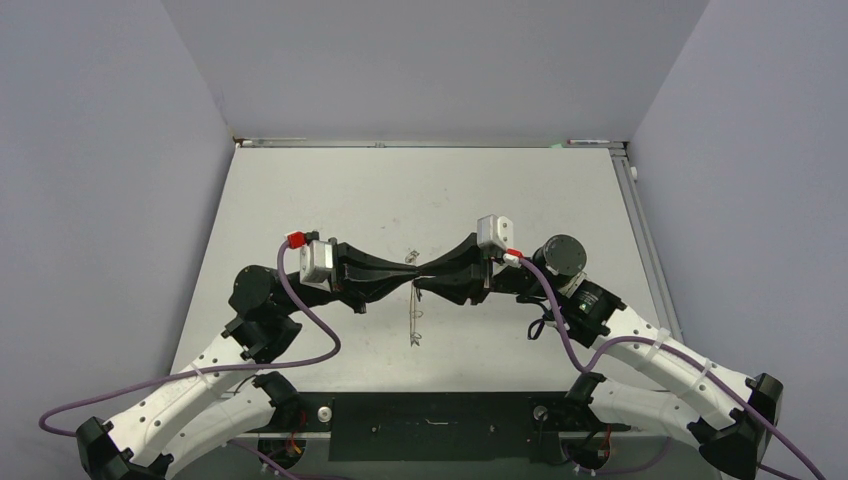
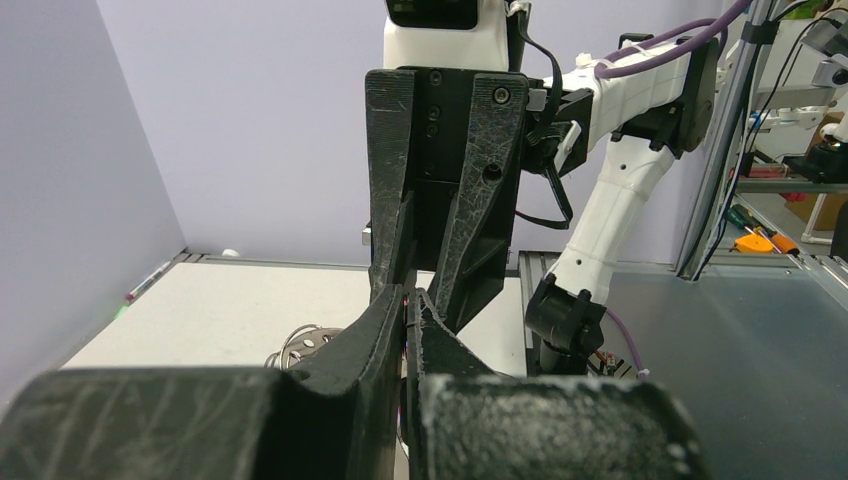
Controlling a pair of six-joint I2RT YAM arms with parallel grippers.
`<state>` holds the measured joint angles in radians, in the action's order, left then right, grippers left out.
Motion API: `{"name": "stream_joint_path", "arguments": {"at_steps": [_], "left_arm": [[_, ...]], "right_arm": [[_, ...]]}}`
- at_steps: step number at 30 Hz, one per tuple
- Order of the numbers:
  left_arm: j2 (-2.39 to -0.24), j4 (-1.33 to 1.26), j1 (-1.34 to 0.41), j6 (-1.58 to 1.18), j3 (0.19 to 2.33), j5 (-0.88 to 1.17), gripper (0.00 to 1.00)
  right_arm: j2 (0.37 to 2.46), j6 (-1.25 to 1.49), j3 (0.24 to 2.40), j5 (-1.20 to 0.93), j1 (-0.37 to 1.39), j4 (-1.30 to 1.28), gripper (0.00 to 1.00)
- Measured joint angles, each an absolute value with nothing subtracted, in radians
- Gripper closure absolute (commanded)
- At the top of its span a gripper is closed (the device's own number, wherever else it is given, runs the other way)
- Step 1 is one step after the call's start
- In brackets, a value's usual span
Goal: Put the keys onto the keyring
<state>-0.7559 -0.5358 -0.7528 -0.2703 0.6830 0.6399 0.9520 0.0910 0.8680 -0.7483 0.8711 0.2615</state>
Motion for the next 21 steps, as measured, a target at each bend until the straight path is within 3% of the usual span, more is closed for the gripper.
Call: {"name": "stream_joint_path", "arguments": {"at_steps": [3,10,11,16,21], "left_arm": [[-0.756,-0.536,-0.752,-0.271,0.683,0.639,1.0],[-0.756,-0.544,-0.752,-0.273,0.683,0.637,1.0],[-0.756,-0.544,-0.752,-0.271,0.683,0.637,0.96],[-0.752,-0.503,-0.752,-0.221,0.69,0.632,0.52],[-0.728,-0.383,-0.738,-0.133,0.726,0.624,0.27]], "right_arm": [[0.953,0.092,0.868,-0.749,0.871,0.262,0.94],[0.953,0.098,0.868,-0.751,0.871,0.271,0.95],[0.953,0.097,0.868,-0.752,0.871,0.271,0.95],[0.979,0.038,0.932,-0.771,0.87,0.168,0.95],[1.023,-0.08,1.055,-0.767,0.862,-0.052,0.95]]}}
